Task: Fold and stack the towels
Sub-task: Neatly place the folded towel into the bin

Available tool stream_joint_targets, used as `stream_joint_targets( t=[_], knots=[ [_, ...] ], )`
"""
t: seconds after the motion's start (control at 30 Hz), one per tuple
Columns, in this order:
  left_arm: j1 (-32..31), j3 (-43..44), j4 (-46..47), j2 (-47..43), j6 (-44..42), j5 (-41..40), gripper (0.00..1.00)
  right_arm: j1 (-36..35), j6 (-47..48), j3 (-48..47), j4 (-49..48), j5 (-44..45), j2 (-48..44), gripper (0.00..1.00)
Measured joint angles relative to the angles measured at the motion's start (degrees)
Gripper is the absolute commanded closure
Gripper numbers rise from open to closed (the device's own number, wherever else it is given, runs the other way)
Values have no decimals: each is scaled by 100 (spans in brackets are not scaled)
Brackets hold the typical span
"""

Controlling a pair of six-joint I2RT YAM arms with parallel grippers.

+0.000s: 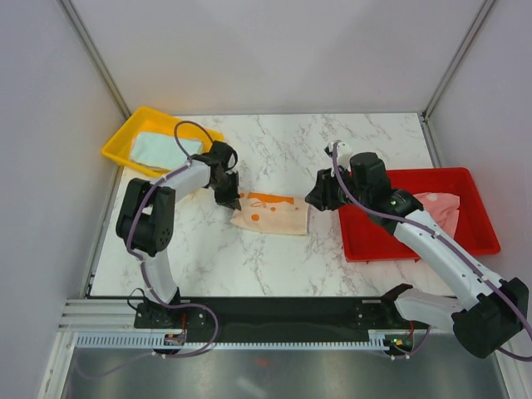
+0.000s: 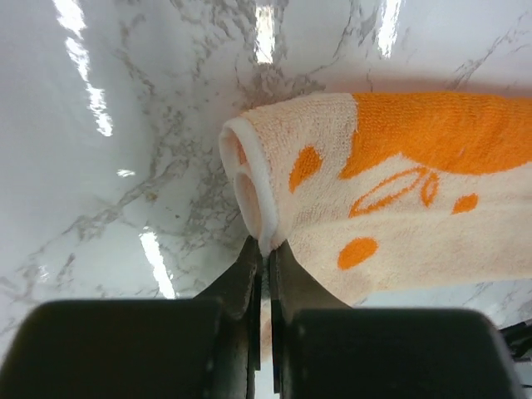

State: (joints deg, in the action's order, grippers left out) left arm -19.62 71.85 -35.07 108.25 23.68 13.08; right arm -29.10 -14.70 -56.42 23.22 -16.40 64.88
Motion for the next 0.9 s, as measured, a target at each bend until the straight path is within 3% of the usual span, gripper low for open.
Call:
stream_joint_targets(
  t=[0.27,0.43,0.67,0.9],
  knots=[
    [173,1810,-1147,-2,-844,-1665,98,0,142,0,0,42,-2,56],
    [675,2837,-1600,144,-1412,-2671,98,0,262,0,-2,87,166,55],
    [1351,4336,-1827,866,-2194,-3491,98,0,310,-44,20,170,739,55],
    [1445,4909,-1886,1198,-2778,-4009,98,0,396,-240,57,389,800,55]
  ],
)
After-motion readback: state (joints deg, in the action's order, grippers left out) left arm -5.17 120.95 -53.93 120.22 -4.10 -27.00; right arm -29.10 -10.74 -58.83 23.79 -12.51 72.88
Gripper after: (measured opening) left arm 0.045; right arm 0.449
